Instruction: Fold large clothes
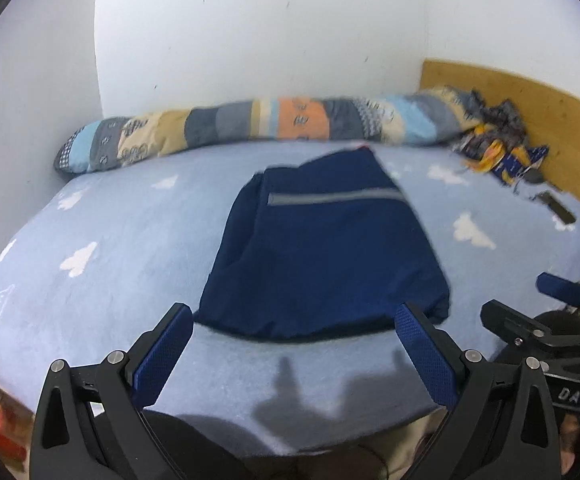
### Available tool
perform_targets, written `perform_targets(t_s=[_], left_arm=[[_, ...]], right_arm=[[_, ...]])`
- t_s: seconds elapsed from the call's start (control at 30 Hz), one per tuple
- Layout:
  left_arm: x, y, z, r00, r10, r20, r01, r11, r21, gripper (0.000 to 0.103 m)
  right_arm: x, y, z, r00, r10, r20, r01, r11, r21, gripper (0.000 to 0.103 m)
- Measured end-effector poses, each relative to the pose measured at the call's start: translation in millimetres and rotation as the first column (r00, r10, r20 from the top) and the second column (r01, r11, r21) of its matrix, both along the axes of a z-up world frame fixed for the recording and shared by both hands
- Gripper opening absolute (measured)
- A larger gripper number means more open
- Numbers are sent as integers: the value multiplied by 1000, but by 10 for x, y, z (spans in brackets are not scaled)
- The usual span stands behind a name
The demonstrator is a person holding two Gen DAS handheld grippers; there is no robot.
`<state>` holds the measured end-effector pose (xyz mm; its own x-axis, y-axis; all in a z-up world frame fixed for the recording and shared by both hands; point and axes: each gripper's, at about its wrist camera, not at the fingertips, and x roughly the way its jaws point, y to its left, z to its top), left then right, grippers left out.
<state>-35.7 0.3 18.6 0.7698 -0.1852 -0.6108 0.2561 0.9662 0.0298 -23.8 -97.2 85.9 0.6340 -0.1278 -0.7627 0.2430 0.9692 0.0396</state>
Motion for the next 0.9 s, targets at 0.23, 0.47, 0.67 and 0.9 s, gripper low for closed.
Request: perform_targets(t_s=[0.23,0.47,0.67,0.9], left_arm=[[243,-139,-50,991,38,-129,-32,998,50,96],[403,-122,98,987,17,-159,-11,999,39,97],[430,-167,8,980,49,-195,-34,996,80,97],[479,-217,72,979,69,-194,-48,993,111,94]], right_arm=[[25,161,-46,999,38,-23,-39,998,-58,97],[27,150,-52,999,34,-29,-36,997,-64,97],[22,172,-46,999,41,-27,-43,996,-77,97],[15,173,-43,999,44,-26,-46,996,-78,97]])
